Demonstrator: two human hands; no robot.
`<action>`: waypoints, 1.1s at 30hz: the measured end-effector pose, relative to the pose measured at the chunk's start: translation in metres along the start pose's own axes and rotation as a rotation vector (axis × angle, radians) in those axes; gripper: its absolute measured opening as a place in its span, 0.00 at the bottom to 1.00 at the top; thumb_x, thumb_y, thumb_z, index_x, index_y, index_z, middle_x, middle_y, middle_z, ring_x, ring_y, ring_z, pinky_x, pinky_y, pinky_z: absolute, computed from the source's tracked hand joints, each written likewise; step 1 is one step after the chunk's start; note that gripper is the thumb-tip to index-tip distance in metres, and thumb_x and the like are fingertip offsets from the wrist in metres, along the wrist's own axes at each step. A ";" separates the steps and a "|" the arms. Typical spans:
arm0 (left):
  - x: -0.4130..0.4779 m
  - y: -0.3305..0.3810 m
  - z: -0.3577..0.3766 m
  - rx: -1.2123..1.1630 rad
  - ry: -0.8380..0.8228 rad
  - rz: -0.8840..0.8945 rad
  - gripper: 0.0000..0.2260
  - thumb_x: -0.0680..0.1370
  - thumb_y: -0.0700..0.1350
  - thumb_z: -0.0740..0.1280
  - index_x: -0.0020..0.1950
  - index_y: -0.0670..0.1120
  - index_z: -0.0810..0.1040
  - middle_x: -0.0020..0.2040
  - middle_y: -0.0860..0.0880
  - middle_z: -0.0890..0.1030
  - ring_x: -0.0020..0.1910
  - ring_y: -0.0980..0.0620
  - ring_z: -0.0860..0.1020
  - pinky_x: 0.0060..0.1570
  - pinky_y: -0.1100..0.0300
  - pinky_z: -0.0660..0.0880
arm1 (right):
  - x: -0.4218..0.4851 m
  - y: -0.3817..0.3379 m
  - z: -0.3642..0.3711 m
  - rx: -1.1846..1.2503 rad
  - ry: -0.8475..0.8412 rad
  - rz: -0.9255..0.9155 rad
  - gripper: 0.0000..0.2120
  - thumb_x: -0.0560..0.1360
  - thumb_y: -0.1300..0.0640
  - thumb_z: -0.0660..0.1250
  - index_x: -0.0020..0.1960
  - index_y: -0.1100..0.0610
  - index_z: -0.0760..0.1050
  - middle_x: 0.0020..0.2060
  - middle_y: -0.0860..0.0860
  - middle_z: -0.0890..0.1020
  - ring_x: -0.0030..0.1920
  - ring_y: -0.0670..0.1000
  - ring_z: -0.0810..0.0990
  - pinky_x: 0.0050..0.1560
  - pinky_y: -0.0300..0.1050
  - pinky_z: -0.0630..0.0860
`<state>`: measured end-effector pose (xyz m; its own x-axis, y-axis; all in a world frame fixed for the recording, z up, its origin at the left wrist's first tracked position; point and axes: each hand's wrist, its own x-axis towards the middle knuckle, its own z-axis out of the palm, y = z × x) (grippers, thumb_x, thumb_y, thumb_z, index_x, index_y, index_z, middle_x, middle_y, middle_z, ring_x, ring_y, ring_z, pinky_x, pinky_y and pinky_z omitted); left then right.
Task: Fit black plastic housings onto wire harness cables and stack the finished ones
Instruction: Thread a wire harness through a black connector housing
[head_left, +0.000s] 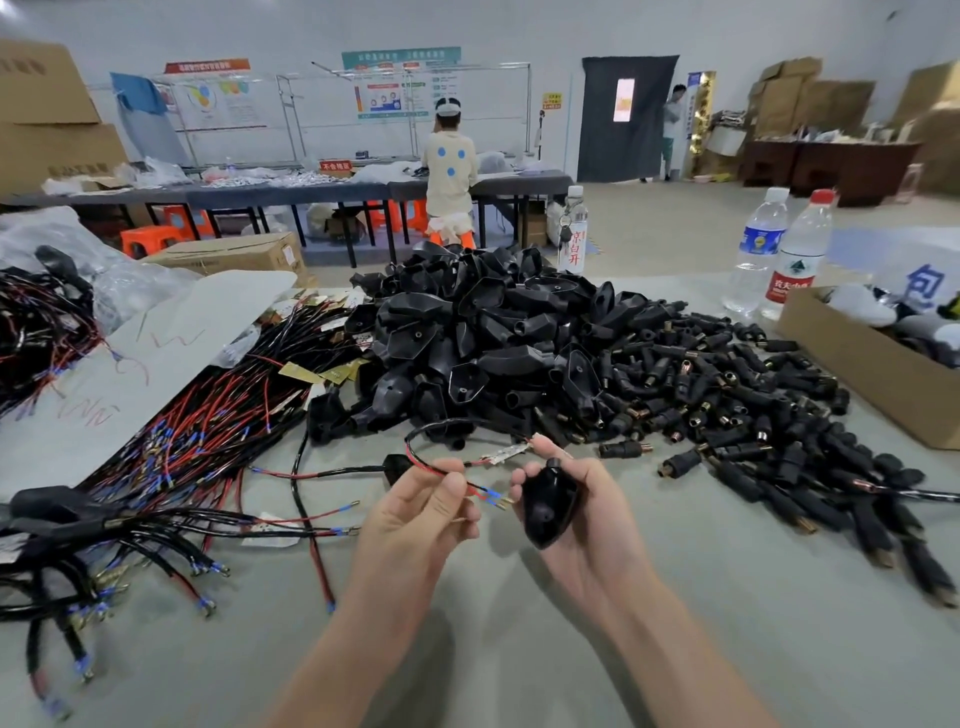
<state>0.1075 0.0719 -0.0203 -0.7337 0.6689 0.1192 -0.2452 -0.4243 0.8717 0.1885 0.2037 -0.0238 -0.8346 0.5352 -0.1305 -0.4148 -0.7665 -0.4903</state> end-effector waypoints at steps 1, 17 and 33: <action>-0.001 -0.003 0.000 0.032 0.010 0.007 0.05 0.71 0.43 0.72 0.45 0.48 0.85 0.37 0.46 0.79 0.36 0.50 0.78 0.37 0.61 0.77 | 0.001 0.000 0.000 -0.006 0.010 -0.008 0.21 0.67 0.60 0.67 0.60 0.62 0.74 0.36 0.57 0.78 0.36 0.55 0.81 0.39 0.45 0.82; 0.006 -0.012 0.001 0.237 0.153 0.074 0.09 0.71 0.49 0.74 0.48 0.47 0.85 0.48 0.46 0.87 0.48 0.51 0.85 0.46 0.65 0.78 | -0.008 0.008 0.001 -0.178 -0.082 -0.075 0.15 0.75 0.58 0.67 0.61 0.58 0.76 0.50 0.58 0.83 0.50 0.55 0.84 0.50 0.53 0.83; 0.020 -0.022 0.011 0.055 0.261 0.001 0.17 0.65 0.52 0.76 0.50 0.45 0.85 0.51 0.45 0.86 0.55 0.47 0.83 0.57 0.57 0.77 | -0.003 0.023 0.000 -0.249 -0.063 -0.155 0.16 0.73 0.59 0.66 0.61 0.58 0.76 0.60 0.52 0.83 0.59 0.52 0.83 0.56 0.51 0.82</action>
<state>0.1058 0.1014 -0.0317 -0.8741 0.4858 -0.0004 -0.2152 -0.3865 0.8968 0.1811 0.1846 -0.0350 -0.7921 0.6102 0.0121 -0.4440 -0.5625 -0.6975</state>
